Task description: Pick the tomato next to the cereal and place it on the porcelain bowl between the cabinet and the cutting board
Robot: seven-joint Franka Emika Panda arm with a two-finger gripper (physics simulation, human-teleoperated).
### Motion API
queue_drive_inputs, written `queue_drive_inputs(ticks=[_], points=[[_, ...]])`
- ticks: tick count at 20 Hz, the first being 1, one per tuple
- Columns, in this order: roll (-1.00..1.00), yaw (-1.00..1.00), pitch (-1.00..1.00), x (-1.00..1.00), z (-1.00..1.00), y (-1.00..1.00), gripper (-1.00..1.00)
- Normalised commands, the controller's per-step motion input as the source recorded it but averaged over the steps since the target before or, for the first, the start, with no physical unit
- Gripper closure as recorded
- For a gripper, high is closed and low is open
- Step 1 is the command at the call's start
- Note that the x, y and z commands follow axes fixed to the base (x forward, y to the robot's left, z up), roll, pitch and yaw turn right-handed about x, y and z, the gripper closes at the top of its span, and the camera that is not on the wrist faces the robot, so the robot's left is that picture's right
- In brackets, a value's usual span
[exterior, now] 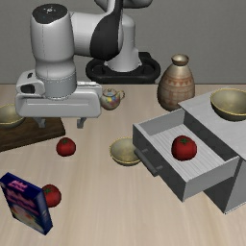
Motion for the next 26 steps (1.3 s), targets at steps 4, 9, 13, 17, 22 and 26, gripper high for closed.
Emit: queue_drive_inputs(ticks=[4,9,13,17,22,26], points=[[0.00,-0.11,0.00,0.50,0.00,0.00,-1.00],[0.00,-0.36,0.00,0.00,0.00,0.00,-1.00],[0.00,-0.39,0.00,0.00,0.00,0.00,-1.00],[0.00,-0.51,0.00,0.00,0.00,0.00,-1.00],[0.00,-0.13,0.00,0.00,-0.60,0.00,-1.00],[0.00,0.00,0.00,0.00,-1.00,0.00,-1.00]])
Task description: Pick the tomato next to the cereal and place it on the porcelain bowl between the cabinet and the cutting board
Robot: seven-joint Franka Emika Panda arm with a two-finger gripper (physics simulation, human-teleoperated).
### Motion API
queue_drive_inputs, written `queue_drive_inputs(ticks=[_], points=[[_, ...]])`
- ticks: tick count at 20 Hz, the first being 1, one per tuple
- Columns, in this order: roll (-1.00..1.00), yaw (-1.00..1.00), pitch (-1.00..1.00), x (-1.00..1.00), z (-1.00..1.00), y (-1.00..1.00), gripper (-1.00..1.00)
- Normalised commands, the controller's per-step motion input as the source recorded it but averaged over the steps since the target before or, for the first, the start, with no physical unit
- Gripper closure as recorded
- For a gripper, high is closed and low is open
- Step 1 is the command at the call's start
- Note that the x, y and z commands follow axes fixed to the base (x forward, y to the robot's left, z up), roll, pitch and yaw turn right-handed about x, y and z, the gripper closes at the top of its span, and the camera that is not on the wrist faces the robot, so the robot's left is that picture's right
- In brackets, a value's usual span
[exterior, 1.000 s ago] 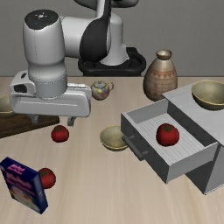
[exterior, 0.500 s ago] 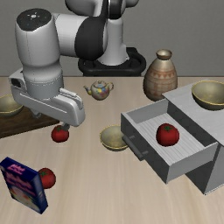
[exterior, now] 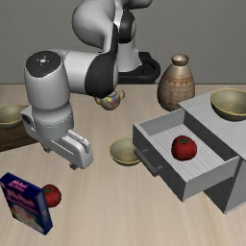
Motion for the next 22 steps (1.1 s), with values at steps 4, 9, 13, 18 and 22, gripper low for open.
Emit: queue_drive_inputs(ticks=[4,9,13,18,22], points=[[0.00,0.00,0.00,0.25,-0.75,0.00,-1.00],[0.00,0.00,0.00,0.80,0.00,-0.20,-1.00],[0.00,0.00,0.00,0.50,0.00,-0.50,-1.00],[0.00,0.00,0.00,0.20,-0.60,-0.20,-1.00],[0.00,0.00,0.00,0.00,0.00,0.00,1.00]])
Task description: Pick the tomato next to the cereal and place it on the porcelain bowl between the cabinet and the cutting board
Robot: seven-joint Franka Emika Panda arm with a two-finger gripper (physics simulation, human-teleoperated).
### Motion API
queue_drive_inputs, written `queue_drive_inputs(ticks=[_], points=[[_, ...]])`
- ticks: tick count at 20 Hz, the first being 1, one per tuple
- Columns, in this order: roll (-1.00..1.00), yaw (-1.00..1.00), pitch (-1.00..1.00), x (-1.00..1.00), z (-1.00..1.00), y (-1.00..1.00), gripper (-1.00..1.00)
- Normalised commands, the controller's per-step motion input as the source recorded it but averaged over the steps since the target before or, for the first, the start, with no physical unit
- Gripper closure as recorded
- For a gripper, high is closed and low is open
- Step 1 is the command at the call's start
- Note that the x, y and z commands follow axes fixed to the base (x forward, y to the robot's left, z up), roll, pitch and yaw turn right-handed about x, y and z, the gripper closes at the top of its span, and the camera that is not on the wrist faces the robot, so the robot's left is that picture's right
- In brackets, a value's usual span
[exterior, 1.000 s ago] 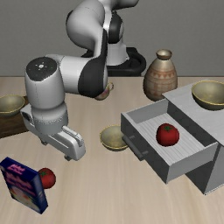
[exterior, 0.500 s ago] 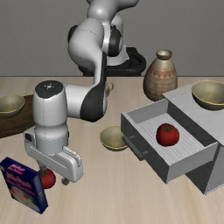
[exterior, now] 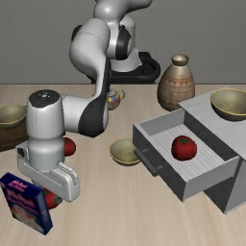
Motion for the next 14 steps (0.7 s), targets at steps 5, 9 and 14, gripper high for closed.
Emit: queue_drive_inputs(ticks=[5,9,14], points=[[0.00,0.00,0.00,0.00,0.00,0.00,1.00],[0.00,0.00,0.00,0.00,0.00,0.00,1.00],[0.00,0.00,0.00,0.00,0.20,0.00,1.00]])
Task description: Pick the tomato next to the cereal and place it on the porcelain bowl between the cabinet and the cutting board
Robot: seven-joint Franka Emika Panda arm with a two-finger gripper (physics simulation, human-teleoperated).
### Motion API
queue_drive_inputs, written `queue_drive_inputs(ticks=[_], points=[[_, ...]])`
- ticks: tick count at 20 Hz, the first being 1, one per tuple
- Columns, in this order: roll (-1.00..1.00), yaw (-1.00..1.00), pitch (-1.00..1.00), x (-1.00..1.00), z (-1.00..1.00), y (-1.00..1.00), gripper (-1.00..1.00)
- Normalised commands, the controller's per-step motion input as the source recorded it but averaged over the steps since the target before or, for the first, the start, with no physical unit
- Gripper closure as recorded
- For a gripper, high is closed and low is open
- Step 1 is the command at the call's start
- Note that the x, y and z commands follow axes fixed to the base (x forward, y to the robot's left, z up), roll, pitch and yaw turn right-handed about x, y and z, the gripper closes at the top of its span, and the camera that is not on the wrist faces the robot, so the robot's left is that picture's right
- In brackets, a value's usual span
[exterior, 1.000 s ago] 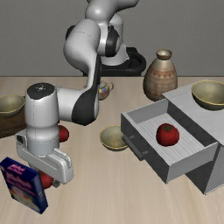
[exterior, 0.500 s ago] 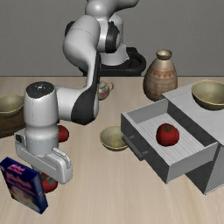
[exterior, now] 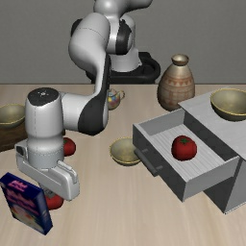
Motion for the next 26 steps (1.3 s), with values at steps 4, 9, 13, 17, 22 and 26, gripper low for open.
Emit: queue_drive_inputs(ticks=[4,9,13,17,22,26], points=[[0.00,0.00,0.00,0.00,1.00,0.00,1.00],[0.00,0.00,0.00,0.00,1.00,0.00,1.00],[0.00,0.00,0.00,-0.50,0.50,0.00,1.00],[0.00,0.00,0.00,-1.00,0.00,0.00,1.00],[0.00,0.00,0.00,-1.00,0.00,0.00,1.00],[0.00,0.00,0.00,-0.50,0.00,0.50,1.00]])
